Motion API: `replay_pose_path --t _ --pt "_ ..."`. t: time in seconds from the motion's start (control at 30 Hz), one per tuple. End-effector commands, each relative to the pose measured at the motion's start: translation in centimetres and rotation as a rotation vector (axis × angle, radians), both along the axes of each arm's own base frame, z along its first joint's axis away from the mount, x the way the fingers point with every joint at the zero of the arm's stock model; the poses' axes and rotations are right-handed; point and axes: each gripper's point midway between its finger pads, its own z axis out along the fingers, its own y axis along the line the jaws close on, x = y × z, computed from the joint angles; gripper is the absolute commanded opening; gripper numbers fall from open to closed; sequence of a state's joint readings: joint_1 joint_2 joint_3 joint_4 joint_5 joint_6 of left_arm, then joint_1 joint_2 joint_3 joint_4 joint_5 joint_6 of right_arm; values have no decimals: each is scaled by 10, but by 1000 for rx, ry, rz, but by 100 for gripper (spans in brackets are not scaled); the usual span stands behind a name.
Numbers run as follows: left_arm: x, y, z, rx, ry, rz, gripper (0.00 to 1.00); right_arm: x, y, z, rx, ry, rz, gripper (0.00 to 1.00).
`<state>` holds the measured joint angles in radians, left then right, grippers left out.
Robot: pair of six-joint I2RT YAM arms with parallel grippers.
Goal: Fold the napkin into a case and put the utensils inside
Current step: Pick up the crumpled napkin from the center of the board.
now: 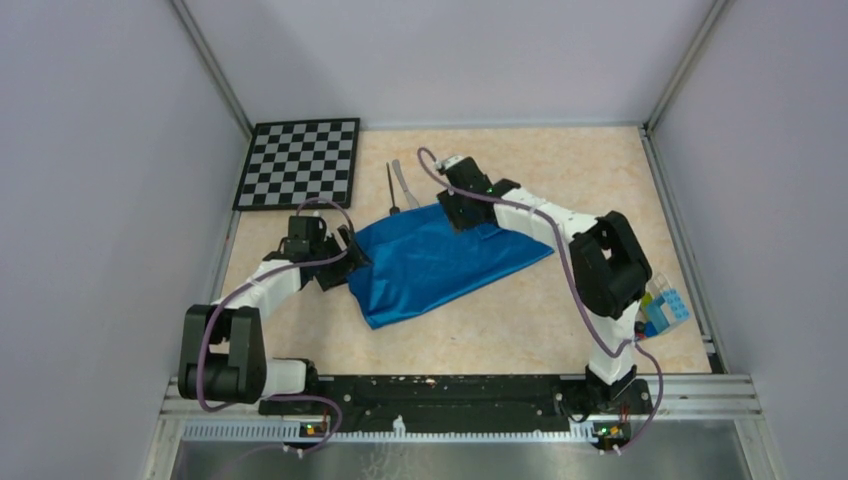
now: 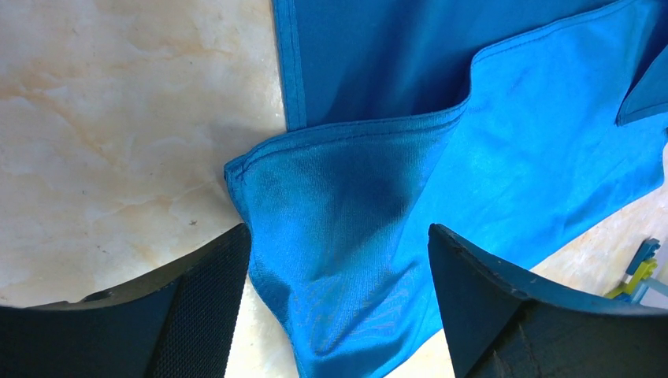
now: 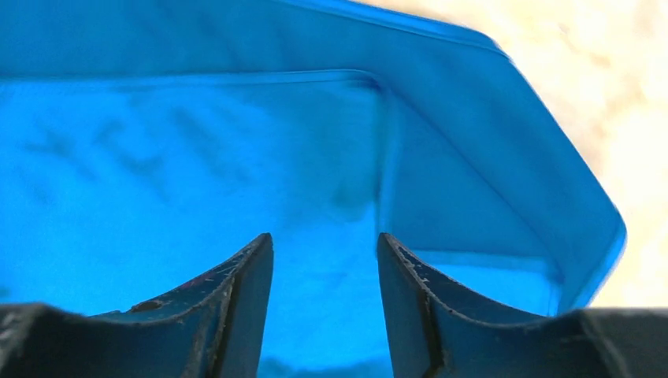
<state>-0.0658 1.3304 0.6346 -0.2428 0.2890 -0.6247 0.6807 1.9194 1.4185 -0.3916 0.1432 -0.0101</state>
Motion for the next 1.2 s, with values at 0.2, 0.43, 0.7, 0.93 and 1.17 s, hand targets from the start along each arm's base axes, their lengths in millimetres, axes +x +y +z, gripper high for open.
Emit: replay_pose_path --t 0.2,0.43,0.7,0.93,1.17 --pt "1 -4 23 -25 -93 -23 87 0 -52 25 666 165 -716 54" --pt "1 -4 23 -30 -107 -29 87 15 -92 29 994 188 -763 50" --pt "3 -3 17 -36 -95 -18 90 29 -93 1 1052 221 -768 42" --pt "7 -2 12 -69 -81 -9 88 25 -103 -15 1009 220 -810 46" --pt "9 -2 11 -81 -80 -18 88 23 -119 -25 1009 206 -815 48"
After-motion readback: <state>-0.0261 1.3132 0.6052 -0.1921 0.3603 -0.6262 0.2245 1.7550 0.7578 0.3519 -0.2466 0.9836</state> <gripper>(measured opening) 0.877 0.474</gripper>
